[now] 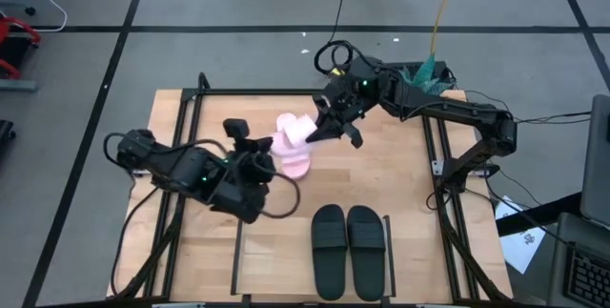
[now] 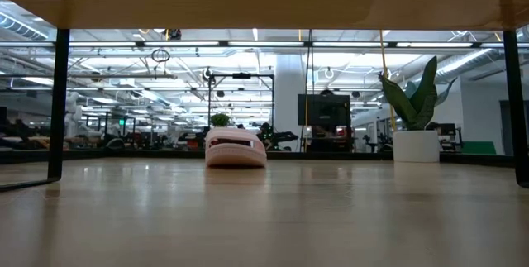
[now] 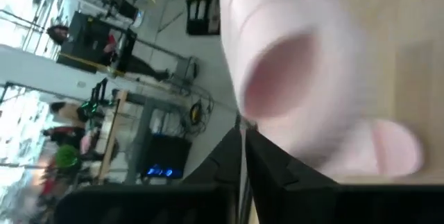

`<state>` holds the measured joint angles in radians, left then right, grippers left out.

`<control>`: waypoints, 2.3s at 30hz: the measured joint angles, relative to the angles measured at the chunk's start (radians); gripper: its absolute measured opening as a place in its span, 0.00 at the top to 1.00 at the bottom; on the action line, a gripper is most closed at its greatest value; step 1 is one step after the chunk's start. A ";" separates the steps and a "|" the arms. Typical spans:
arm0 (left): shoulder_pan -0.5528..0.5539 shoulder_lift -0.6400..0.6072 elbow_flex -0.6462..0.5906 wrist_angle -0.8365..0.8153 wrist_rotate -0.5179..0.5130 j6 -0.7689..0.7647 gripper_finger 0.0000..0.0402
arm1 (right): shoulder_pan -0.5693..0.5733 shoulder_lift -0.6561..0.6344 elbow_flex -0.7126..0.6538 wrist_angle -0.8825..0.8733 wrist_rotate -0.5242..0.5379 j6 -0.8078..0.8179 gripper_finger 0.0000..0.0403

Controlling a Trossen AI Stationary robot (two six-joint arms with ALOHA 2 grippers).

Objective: Pick and place slides into the shelf
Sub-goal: Put the left pink slipper on the shelf

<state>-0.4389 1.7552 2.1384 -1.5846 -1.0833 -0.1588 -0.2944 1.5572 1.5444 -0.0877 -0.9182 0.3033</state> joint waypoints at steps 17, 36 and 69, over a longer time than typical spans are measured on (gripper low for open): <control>-0.048 -0.280 0.000 0.013 -0.070 -0.079 0.89 | 0.062 -0.002 0.000 0.048 -0.393 -0.024 1.00; 0.071 -0.289 -0.001 0.014 0.057 -0.078 0.89 | 0.173 0.289 0.189 0.565 -0.622 0.451 1.00; 0.105 -0.394 -0.002 0.013 0.002 0.164 0.89 | 0.359 0.665 0.616 0.592 -0.651 0.306 1.00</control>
<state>-0.3340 1.3608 2.1368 -1.5711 -1.0811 0.0055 0.0649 2.2217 2.1601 0.5039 -1.5688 0.6092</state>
